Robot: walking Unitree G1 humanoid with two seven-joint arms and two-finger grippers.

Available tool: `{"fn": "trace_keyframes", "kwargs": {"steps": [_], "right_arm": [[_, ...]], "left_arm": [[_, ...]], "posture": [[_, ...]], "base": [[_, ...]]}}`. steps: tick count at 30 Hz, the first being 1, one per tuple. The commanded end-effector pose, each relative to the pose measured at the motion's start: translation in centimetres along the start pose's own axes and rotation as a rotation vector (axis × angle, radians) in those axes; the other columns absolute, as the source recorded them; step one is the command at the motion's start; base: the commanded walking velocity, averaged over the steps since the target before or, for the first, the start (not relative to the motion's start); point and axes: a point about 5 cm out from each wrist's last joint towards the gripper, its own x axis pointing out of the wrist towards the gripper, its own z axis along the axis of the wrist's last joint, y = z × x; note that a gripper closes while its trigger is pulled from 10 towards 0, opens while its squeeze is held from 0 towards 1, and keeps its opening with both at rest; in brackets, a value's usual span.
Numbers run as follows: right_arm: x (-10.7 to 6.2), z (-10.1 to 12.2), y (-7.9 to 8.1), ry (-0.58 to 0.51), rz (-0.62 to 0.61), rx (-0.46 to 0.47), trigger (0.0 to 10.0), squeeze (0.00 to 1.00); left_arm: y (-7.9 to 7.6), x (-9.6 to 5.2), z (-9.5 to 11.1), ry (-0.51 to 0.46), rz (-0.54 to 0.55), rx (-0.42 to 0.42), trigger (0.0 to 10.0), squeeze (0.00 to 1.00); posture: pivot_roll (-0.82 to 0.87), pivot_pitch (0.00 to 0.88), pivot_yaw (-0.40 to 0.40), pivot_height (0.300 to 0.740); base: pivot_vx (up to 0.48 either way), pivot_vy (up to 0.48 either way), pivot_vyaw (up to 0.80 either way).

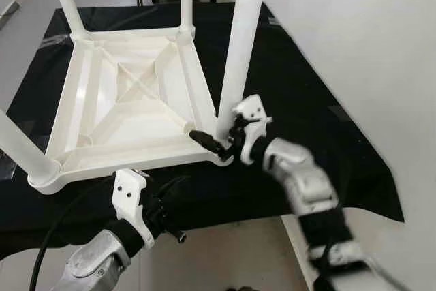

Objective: Building children table

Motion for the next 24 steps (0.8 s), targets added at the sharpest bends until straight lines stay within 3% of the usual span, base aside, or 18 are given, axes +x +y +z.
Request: {"fn": "trace_keyframes", "kwargs": {"steps": [1,6,7,8,9,18,23,24], "right_arm": [[-0.4,-0.5,-0.3,0.037,0.180,-0.006,10.0,0.00],[-0.8,-0.6,-0.9,0.078,0.278,0.015,10.0,0.00],[-0.8,-0.7,-1.1,0.086,0.294,0.035,9.6,0.00],[-0.8,-0.8,-1.3,0.090,0.306,0.051,2.1,0.00],[-0.9,-0.8,-1.3,0.089,0.321,0.068,0.0,0.00],[-1.5,-1.0,-1.8,0.057,0.291,0.079,0.0,0.00],[-2.5,-1.3,-2.2,0.050,0.177,0.028,0.0,0.00],[-2.7,-1.6,-1.8,0.049,0.089,0.025,0.0,0.00]], "left_arm": [[-0.1,0.0,-0.6,0.019,0.004,-0.004,10.0,0.00],[-0.1,-0.1,-0.6,0.020,0.004,-0.005,10.0,0.00],[-0.1,-0.1,-0.6,0.020,0.004,-0.006,10.0,0.00],[-0.1,-0.1,-0.7,0.020,0.004,-0.007,10.0,0.00],[-0.1,-0.1,-0.7,0.021,0.004,-0.007,10.0,0.00],[-0.2,-0.1,-0.7,0.021,0.003,-0.008,10.0,0.00],[-0.3,-0.2,-0.6,0.019,0.002,-0.009,10.0,0.00],[-0.2,-0.3,-0.5,0.018,0.002,-0.008,10.0,0.00]], "posture": [[0.11,0.091,-0.088,0.740],[0.11,0.090,-0.091,0.740],[0.11,0.089,-0.092,0.740],[0.12,0.089,-0.091,0.740],[0.12,0.089,-0.090,0.740],[0.11,0.093,-0.086,0.740],[0.10,0.104,-0.084,0.740],[0.09,0.112,-0.085,0.740]], "base": [[0.000,0.000,0.00],[0.000,0.000,0.00],[0.000,0.000,0.00],[0.000,0.000,0.00],[0.000,0.000,0.00],[0.000,0.000,0.00],[0.000,0.000,0.00],[0.000,0.000,0.00]]}}
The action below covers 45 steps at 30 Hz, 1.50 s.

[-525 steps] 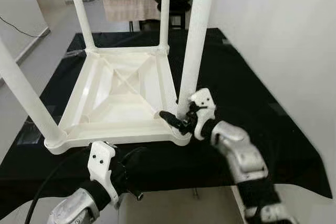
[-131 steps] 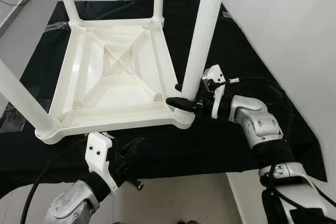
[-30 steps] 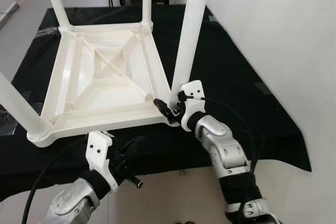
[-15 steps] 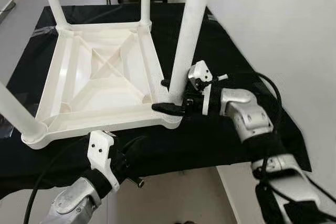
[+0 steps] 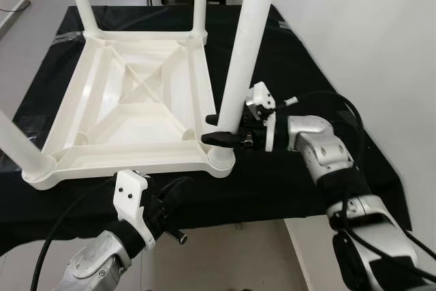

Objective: Building children table

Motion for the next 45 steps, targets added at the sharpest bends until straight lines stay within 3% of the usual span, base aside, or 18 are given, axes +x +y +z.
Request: {"fn": "trace_keyframes", "kwargs": {"steps": [1,2,4,5,6,7,9,20,21,23,24,31,34,35,36,38,39,45], "right_arm": [[-0.6,-0.7,0.2,0.001,-0.091,0.025,0.0,0.00],[-0.3,-1.4,0.7,0.004,-0.250,0.060,0.0,0.00],[-0.3,-1.4,0.7,0.004,-0.250,0.060,0.0,0.00],[0.0,-2.4,1.3,0.013,-0.469,0.096,0.0,0.00],[0.0,-2.4,1.3,0.013,-0.469,0.096,0.0,0.00],[0.6,-4.4,3.5,0.034,-0.662,0.167,0.0,0.00],[1.4,-5.4,5.1,0.079,-0.744,0.164,0.0,0.00],[3.6,-5.5,5.0,0.079,-0.752,0.154,0.0,0.00],[3.6,-5.3,5.1,0.064,-0.753,0.176,10.0,0.00],[3.6,-5.1,5.2,0.053,-0.754,0.190,10.0,0.00],[3.7,-4.7,5.6,0.038,-0.746,0.213,10.0,1.00],[3.5,-3.7,6.5,-0.022,-0.702,0.225,10.0,1.00],[0.6,-3.8,7.4,-0.029,-0.724,0.165,10.0,1.00],[-0.6,-4.1,7.9,-0.017,-0.735,0.136,10.0,0.75],[-1.3,-4.2,8.2,-0.007,-0.743,0.117,10.0,0.62],[-1.3,-4.2,8.2,-0.007,-0.743,0.117,10.0,0.62],[-2.3,-4.3,8.5,-0.009,-0.755,0.110,10.0,0.00],[-4.8,-4.9,9.9,-0.013,-0.803,0.077,10.0,0.00]], "left_arm": [[-0.2,-0.2,-0.3,0.015,0.000,-0.004,10.0,0.00],[-0.1,-0.3,-0.2,0.014,0.000,-0.003,10.0,0.00],[-0.1,-0.3,-0.2,0.014,0.000,-0.003,10.0,0.00],[0.0,-0.4,-0.2,0.013,0.001,-0.003,10.0,0.00],[0.0,-0.4,-0.2,0.013,0.001,-0.003,10.0,0.00],[0.1,-0.5,-0.1,0.013,0.001,-0.003,10.0,0.00],[0.2,-0.5,0.0,0.014,0.001,-0.002,10.0,0.00],[0.4,-0.1,-0.2,0.012,0.007,0.006,10.0,0.00],[0.4,0.0,-0.2,0.013,0.003,0.005,10.0,0.00],[0.4,0.0,-0.2,0.014,0.001,0.004,10.0,0.00],[0.4,0.0,-0.2,0.014,0.001,0.003,10.0,0.00],[0.4,-0.1,-0.2,0.018,0.007,0.009,10.0,0.00],[1.1,-0.6,0.2,-0.007,0.099,0.063,10.0,0.00],[1.4,-0.9,0.3,-0.020,0.146,0.092,10.0,0.00],[1.6,-1.0,0.5,-0.029,0.181,0.110,10.0,0.00],[1.6,-1.0,0.5,-0.029,0.181,0.110,10.0,0.00],[1.9,-1.3,0.6,-0.043,0.232,0.137,10.0,0.00],[2.6,-2.6,0.8,-0.057,0.398,0.284,10.0,0.00]], "posture": [[0.09,0.112,-0.085,0.740],[0.08,0.119,-0.085,0.740],[0.08,0.119,-0.085,0.740],[0.08,0.120,-0.084,0.740],[0.08,0.120,-0.084,0.740],[0.06,0.130,-0.068,0.740],[0.07,0.123,-0.055,0.740],[0.08,0.102,-0.073,0.740],[0.07,0.100,-0.067,0.740],[0.07,0.100,-0.065,0.740],[0.08,0.100,-0.065,0.740],[0.08,0.095,-0.065,0.740],[0.04,0.096,-0.041,0.740],[0.04,0.096,-0.035,0.740],[0.03,0.096,-0.028,0.740],[0.03,0.096,-0.028,0.740],[0.02,0.097,-0.017,0.740],[0.01,0.090,0.011,0.740]], "base": [[0.000,0.000,0.00],[0.000,0.000,0.00],[0.000,0.000,0.00],[0.000,0.000,0.00],[0.000,0.000,0.00],[0.000,0.000,0.00],[0.000,0.000,0.00],[0.000,0.000,0.00],[0.000,0.000,0.00],[0.000,0.000,0.00],[0.000,0.000,0.00],[0.000,0.000,0.00],[0.000,0.000,0.00],[0.000,0.000,0.00],[0.000,0.000,0.00],[0.000,0.000,0.00],[0.000,0.000,0.00],[0.000,0.000,0.00]]}}
